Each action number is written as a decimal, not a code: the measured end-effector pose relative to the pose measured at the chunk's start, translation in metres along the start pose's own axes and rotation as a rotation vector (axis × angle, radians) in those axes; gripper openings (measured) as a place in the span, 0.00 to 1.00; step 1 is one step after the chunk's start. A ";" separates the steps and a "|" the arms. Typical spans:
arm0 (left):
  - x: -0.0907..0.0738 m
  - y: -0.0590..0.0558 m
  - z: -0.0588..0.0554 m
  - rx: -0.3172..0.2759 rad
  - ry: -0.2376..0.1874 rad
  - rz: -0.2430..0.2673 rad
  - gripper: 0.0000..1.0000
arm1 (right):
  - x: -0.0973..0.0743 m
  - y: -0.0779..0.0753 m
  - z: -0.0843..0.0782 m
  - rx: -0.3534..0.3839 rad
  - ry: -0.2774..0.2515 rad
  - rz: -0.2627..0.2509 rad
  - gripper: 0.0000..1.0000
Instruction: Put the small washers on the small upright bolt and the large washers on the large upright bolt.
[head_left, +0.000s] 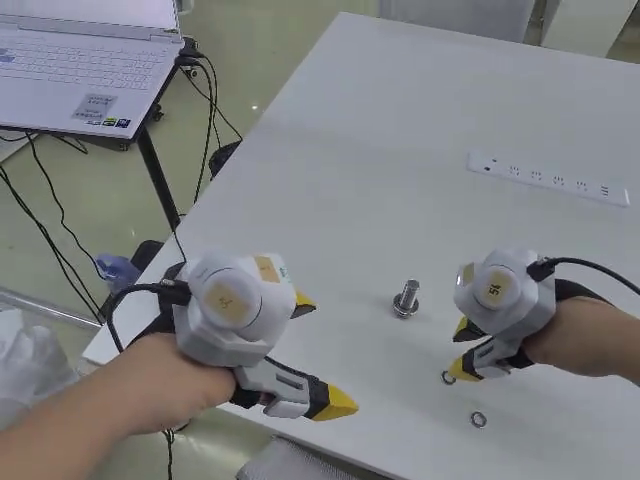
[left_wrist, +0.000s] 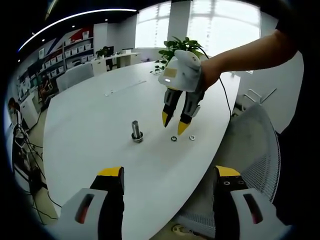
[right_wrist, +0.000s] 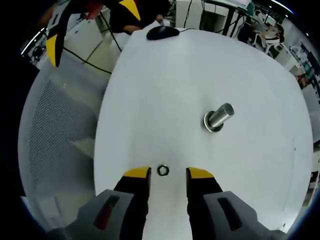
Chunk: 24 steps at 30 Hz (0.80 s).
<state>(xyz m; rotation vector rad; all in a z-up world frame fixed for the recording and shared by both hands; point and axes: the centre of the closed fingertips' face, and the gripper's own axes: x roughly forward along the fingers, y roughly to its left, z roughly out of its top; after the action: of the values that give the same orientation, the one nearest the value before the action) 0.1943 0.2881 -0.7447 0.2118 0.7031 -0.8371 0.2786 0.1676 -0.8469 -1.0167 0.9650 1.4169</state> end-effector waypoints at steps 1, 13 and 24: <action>0.000 0.000 0.000 0.001 0.002 -0.002 0.72 | 0.003 0.002 0.000 0.003 -0.006 0.005 0.30; -0.004 0.002 -0.002 0.003 0.009 -0.002 0.71 | 0.023 0.004 -0.015 -0.030 0.035 -0.019 0.27; -0.004 0.002 -0.006 -0.010 0.008 0.002 0.70 | 0.026 0.007 -0.017 -0.016 0.026 -0.028 0.25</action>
<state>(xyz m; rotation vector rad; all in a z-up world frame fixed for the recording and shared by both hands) 0.1912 0.2947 -0.7469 0.2067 0.7145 -0.8309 0.2715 0.1589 -0.8766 -1.0587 0.9568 1.3935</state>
